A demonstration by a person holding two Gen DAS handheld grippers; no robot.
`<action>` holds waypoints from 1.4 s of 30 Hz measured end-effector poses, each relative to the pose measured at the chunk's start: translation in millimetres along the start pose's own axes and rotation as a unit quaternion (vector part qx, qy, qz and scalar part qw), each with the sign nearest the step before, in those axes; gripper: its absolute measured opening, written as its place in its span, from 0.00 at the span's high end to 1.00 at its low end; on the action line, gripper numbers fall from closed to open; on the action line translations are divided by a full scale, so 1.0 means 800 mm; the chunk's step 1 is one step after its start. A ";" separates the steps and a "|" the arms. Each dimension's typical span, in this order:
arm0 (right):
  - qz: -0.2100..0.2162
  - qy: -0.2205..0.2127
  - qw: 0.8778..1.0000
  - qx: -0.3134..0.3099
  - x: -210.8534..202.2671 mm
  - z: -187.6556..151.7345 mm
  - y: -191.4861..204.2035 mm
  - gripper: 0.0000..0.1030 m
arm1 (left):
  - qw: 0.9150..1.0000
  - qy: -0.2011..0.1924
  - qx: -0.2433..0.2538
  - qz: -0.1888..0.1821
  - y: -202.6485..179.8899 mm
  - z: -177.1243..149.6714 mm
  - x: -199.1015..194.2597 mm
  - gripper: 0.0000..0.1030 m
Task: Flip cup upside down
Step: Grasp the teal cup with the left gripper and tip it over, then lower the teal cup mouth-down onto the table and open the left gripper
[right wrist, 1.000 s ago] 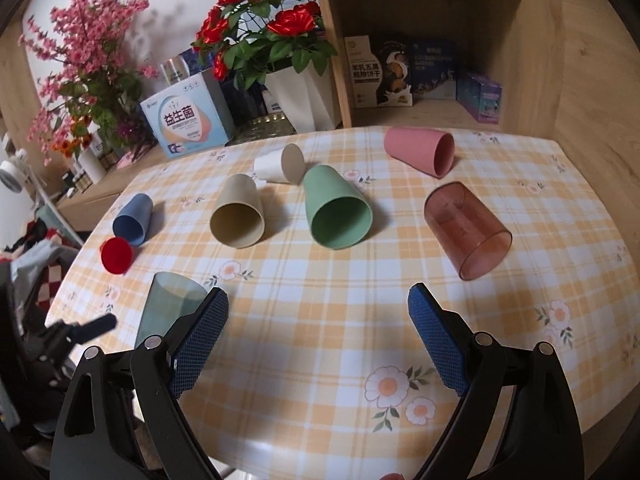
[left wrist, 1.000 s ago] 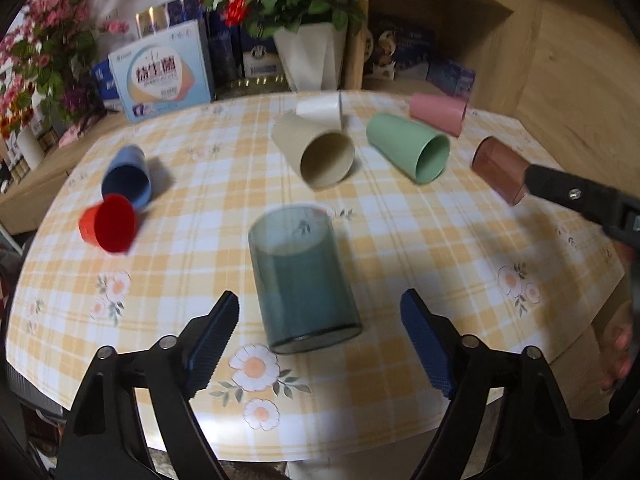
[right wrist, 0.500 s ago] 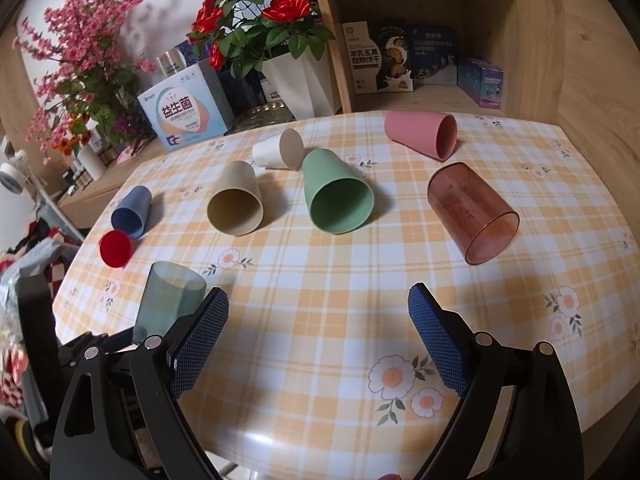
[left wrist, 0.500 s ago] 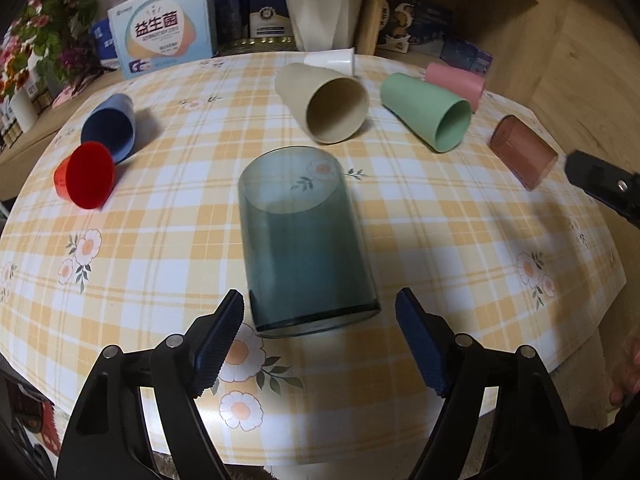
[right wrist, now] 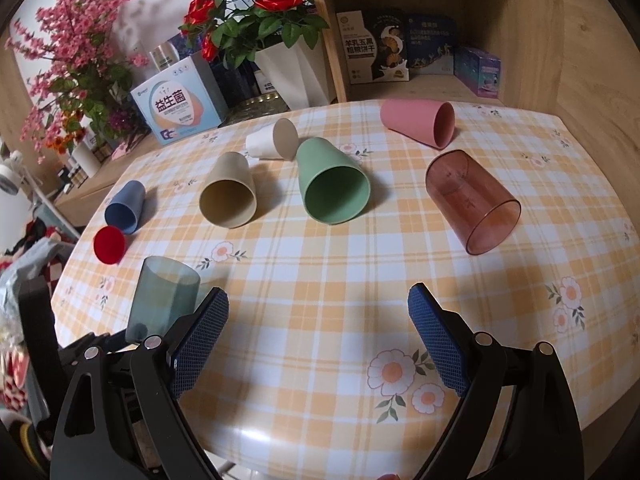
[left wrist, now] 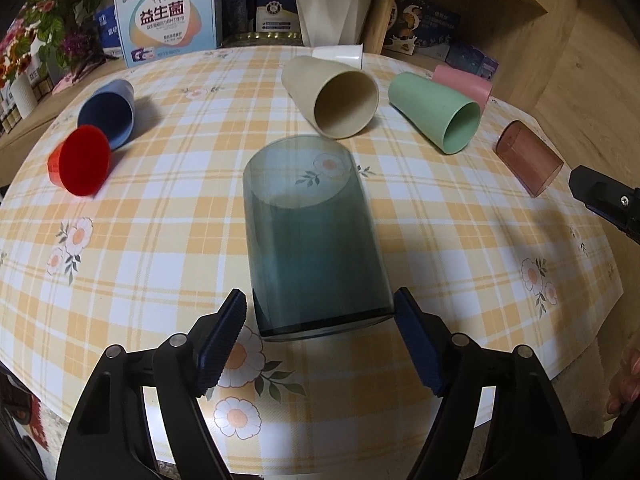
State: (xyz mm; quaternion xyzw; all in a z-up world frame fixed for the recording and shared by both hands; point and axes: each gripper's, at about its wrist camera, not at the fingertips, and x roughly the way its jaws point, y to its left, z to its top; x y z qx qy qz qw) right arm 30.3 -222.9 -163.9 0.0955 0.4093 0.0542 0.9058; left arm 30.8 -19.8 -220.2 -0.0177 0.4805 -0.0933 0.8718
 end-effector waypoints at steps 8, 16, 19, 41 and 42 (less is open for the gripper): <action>0.001 0.007 1.000 0.000 0.003 -0.001 0.000 0.14 | 1.000 -0.009 -0.020 -0.013 0.010 -0.001 -0.006 0.40; 0.000 0.018 1.000 0.003 0.009 0.001 -0.001 0.14 | 0.999 -0.042 -0.031 -0.005 0.017 0.004 -0.029 0.41; 0.001 0.022 1.000 0.002 0.012 0.000 -0.001 0.14 | 0.998 -0.049 -0.032 -0.004 0.019 0.006 -0.034 0.41; 0.000 0.039 0.999 0.006 0.021 -0.001 -0.001 0.14 | 0.997 -0.075 -0.029 0.016 0.033 0.027 -0.060 0.41; 0.000 0.039 0.999 0.006 0.021 -0.001 -0.001 0.14 | 0.997 -0.073 -0.029 0.015 0.034 0.029 -0.060 0.41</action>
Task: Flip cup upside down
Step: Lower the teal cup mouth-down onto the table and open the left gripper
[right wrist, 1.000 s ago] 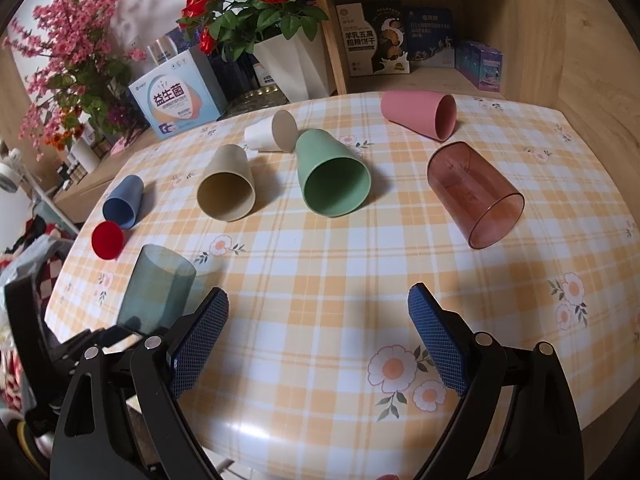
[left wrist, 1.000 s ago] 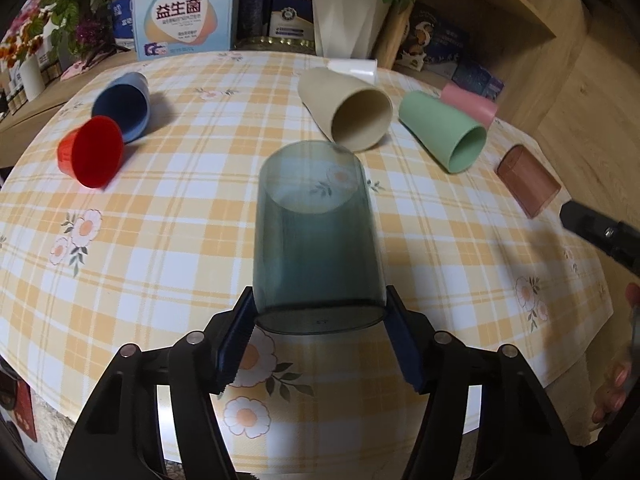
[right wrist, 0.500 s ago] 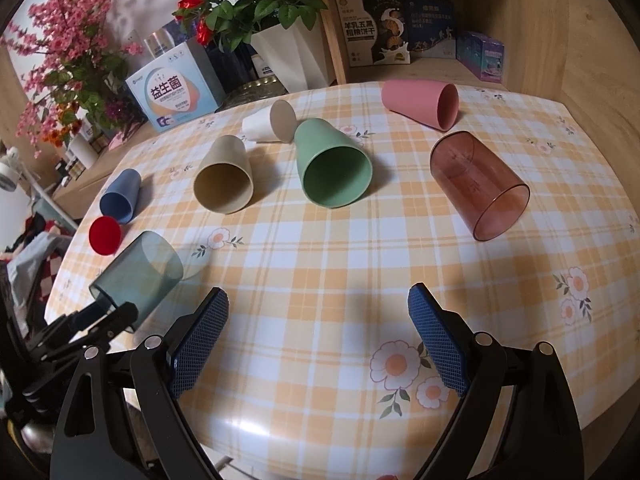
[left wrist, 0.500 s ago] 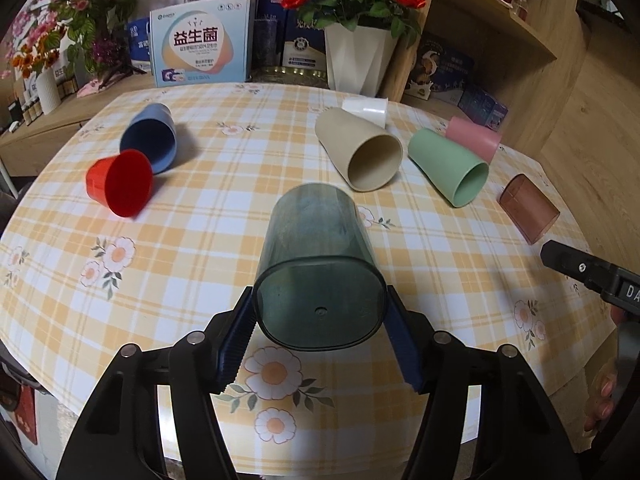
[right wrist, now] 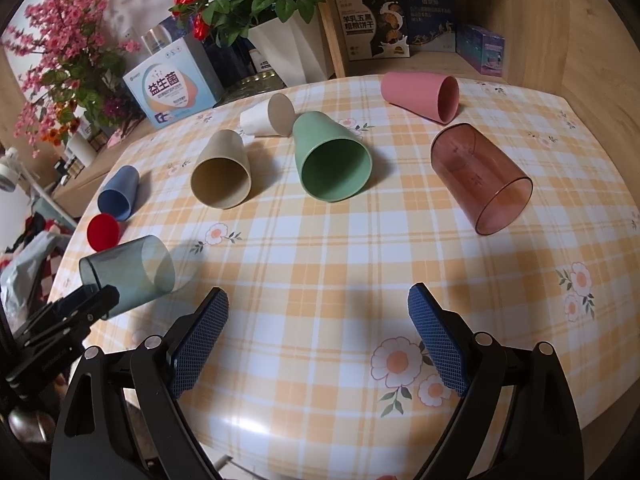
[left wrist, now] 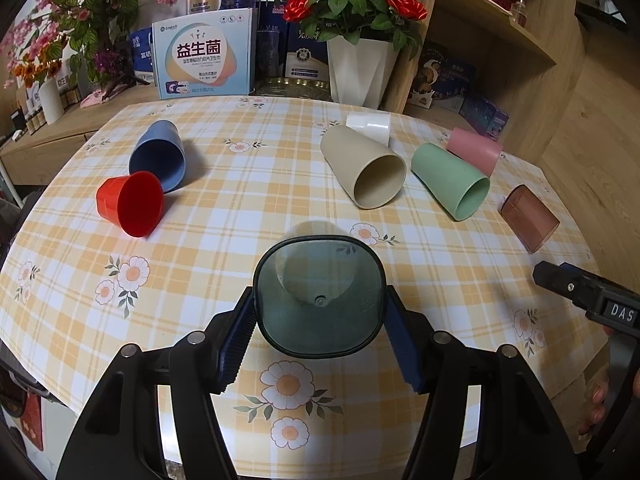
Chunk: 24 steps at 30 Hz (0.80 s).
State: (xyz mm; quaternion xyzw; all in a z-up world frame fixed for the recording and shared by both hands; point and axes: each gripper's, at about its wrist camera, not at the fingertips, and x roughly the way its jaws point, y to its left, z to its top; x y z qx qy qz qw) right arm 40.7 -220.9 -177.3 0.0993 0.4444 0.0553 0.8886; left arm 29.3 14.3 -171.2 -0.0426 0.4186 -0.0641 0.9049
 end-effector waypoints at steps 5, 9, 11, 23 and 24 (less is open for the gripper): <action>-0.004 0.005 1.000 0.008 0.002 0.000 -0.005 0.14 | 1.000 0.022 -0.014 -0.006 0.008 0.015 0.006 0.41; -0.006 0.006 1.000 0.016 0.002 0.000 -0.009 0.14 | 0.998 0.044 -0.033 -0.011 0.016 0.033 0.014 0.41; -0.006 0.006 1.000 0.017 0.002 0.000 -0.010 0.14 | 0.998 0.056 -0.037 -0.011 0.019 0.042 0.019 0.41; -0.014 0.006 0.999 0.036 0.001 0.003 -0.023 0.14 | 0.997 0.078 -0.016 -0.005 0.015 0.073 0.047 0.41; -0.016 0.006 0.999 0.038 0.001 0.004 -0.024 0.14 | 0.997 0.077 -0.014 -0.003 0.014 0.074 0.048 0.41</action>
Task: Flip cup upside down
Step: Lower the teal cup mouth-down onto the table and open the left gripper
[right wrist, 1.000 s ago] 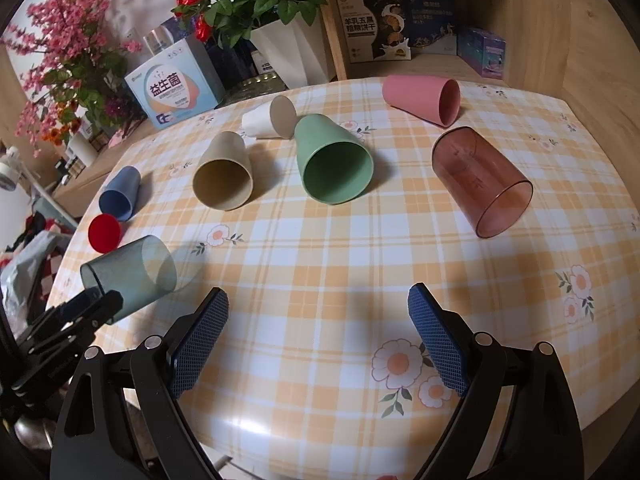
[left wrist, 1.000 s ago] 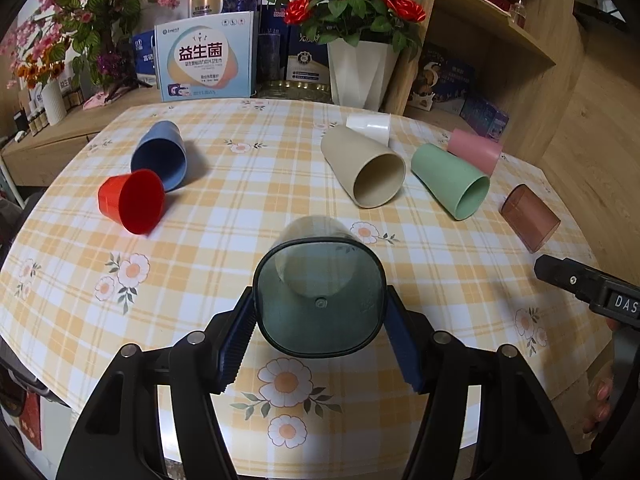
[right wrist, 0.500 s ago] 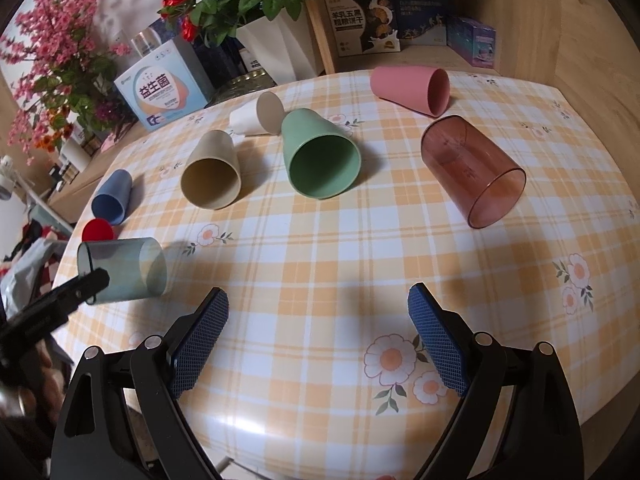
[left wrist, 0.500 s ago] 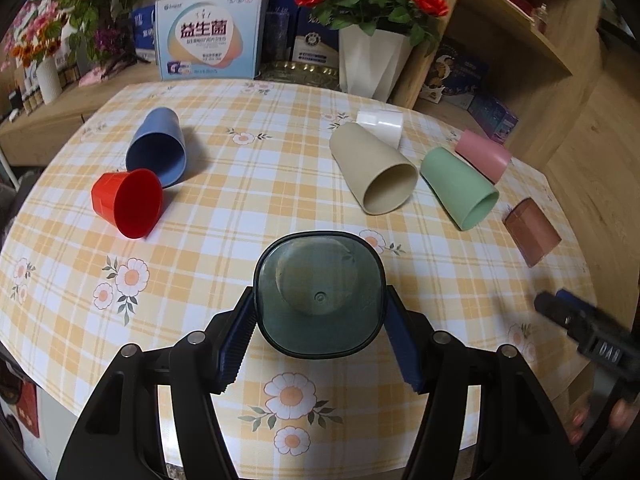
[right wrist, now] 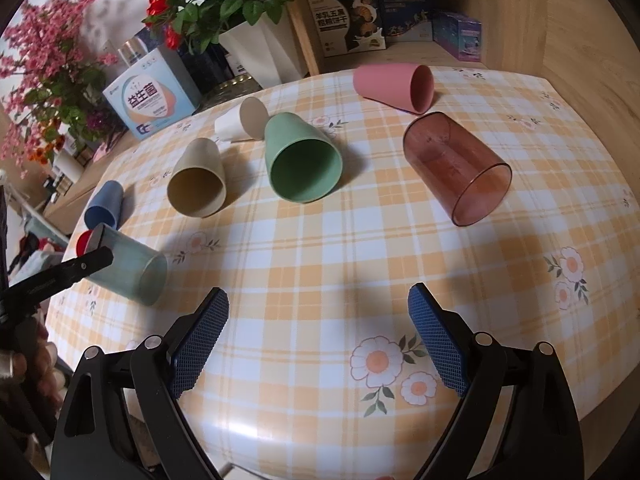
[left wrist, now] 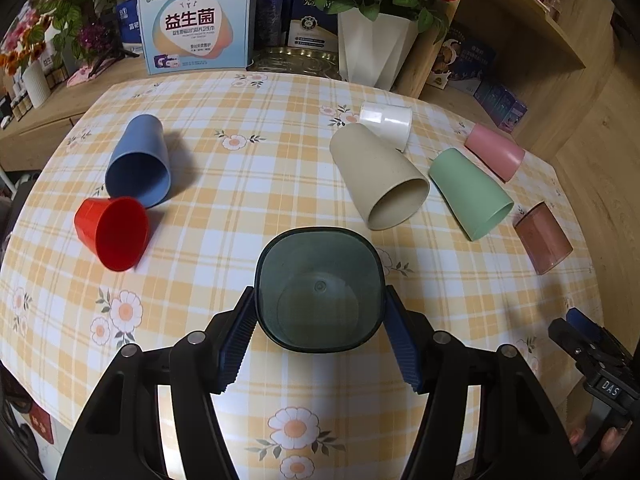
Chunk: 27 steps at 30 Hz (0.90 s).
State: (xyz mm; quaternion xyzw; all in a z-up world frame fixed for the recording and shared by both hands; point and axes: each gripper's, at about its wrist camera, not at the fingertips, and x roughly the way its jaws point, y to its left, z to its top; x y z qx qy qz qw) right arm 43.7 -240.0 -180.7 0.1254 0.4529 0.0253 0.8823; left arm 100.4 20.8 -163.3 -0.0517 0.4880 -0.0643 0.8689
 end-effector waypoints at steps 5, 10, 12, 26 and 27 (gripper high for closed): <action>-0.005 0.000 1.000 0.004 -0.001 0.001 -0.003 0.14 | 1.000 -0.007 0.009 0.010 -0.006 0.006 0.005 0.41; -0.008 -0.003 1.000 0.006 -0.004 0.001 -0.004 0.14 | 1.000 -0.015 0.014 0.017 -0.010 0.010 0.008 0.41; -0.011 -0.003 1.000 0.008 -0.005 0.002 -0.006 0.14 | 1.000 -0.017 0.015 0.019 -0.011 0.010 0.008 0.41; -0.020 -0.029 0.999 0.002 -0.031 0.021 -0.004 0.14 | 0.999 -0.031 0.031 0.018 -0.020 0.011 -0.008 0.35; -0.021 -0.033 0.999 -0.001 -0.035 0.025 -0.004 0.14 | 0.999 -0.036 0.034 0.018 -0.021 0.011 -0.013 0.33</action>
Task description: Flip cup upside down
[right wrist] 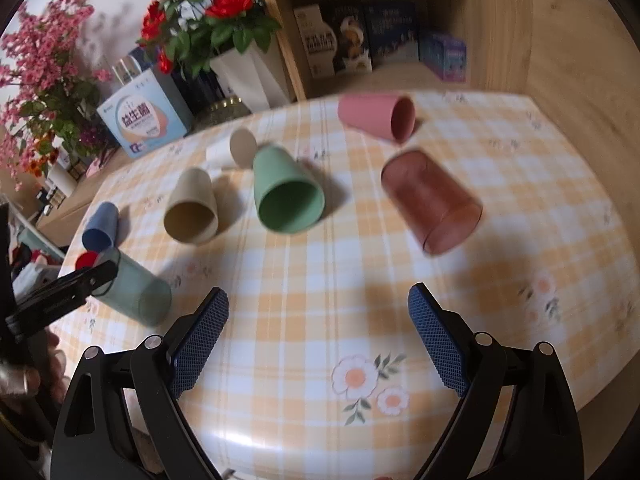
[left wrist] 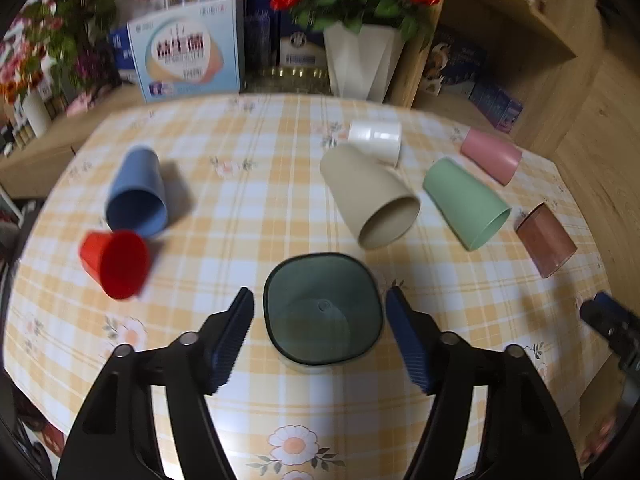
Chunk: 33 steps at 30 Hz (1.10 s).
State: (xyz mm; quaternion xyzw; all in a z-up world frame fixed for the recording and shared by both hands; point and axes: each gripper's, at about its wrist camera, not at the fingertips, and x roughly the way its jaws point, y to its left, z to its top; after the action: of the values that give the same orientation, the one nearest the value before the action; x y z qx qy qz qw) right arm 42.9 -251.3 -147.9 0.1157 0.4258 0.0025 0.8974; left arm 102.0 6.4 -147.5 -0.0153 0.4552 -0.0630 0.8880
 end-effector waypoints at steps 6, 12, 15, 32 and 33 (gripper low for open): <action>-0.012 -0.039 0.999 -0.015 -0.038 0.040 0.001 0.14 | 0.997 -0.070 0.029 0.002 -0.009 0.019 -0.069 0.12; -0.023 -0.099 0.995 -0.021 -0.088 0.075 0.004 0.14 | 0.989 -0.136 0.052 0.024 -0.022 0.039 -0.137 0.06; -0.030 -0.119 0.992 -0.021 -0.106 0.082 0.002 0.14 | 0.986 -0.157 0.053 0.033 -0.027 0.043 -0.162 0.06; -0.042 -0.128 0.991 -0.022 -0.126 0.078 0.000 0.14 | 0.983 -0.176 0.038 0.044 -0.035 0.043 -0.203 0.06; -0.042 -0.128 0.991 -0.023 -0.126 0.078 0.001 0.14 | 0.983 -0.175 0.036 0.045 -0.035 0.043 -0.202 0.06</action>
State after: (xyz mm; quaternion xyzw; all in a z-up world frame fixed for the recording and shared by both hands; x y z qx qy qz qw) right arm 26.5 -273.5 -33.0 0.0761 0.3117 -0.0405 0.9463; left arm 33.6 -2.1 5.5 0.0270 0.2906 -0.0354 0.9558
